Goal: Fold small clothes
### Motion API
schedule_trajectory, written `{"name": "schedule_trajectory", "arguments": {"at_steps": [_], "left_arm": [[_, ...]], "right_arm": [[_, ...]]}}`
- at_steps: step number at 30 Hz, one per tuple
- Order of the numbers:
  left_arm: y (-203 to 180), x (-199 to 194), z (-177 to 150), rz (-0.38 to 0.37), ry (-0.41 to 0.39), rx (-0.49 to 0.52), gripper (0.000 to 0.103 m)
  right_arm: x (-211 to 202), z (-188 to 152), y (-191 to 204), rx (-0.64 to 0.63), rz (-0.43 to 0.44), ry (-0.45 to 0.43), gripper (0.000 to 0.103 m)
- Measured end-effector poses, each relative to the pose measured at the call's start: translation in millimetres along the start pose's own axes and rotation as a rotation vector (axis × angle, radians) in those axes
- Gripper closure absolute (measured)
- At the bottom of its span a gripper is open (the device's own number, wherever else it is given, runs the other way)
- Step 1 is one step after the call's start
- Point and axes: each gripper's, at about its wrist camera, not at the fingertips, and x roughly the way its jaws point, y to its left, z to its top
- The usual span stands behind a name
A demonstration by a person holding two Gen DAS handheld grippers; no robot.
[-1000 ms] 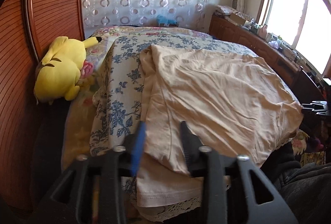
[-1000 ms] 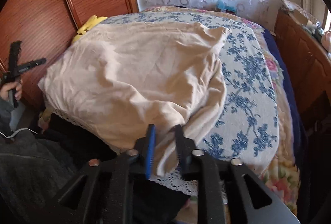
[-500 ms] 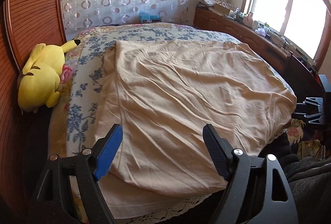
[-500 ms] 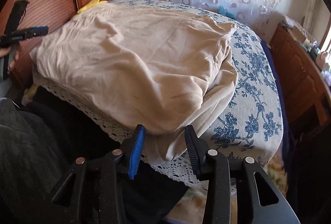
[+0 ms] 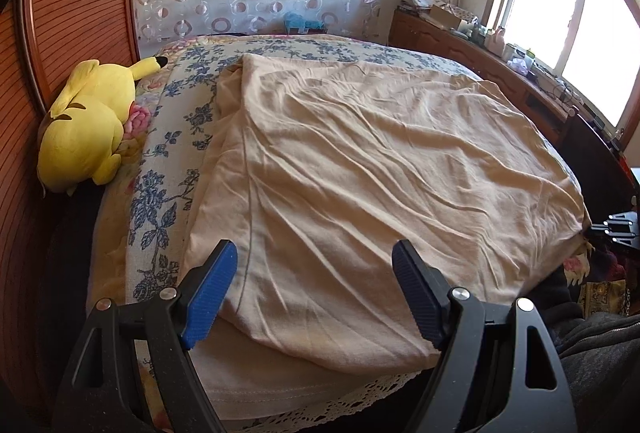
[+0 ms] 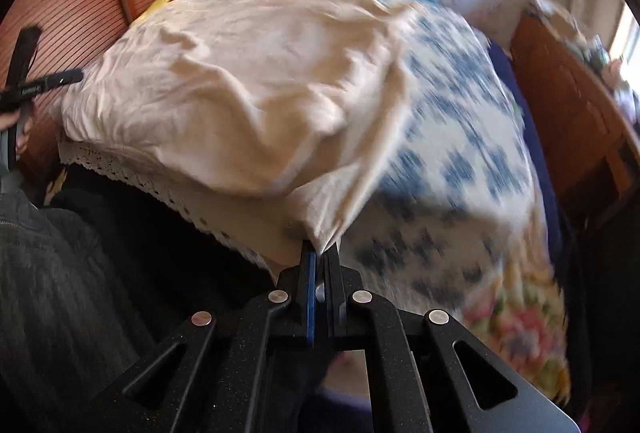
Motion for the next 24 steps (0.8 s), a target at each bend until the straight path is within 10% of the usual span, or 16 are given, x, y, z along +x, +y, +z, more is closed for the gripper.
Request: {"name": "schedule_trajectory", "arguments": {"at_steps": [24], "left_arm": [[32.0,0.8,-16.4,0.078,-0.012,-0.095,0.023]], "right_arm": [[-27.9,58.1,35.1,-0.080,0.000,-0.236,0.055]]}}
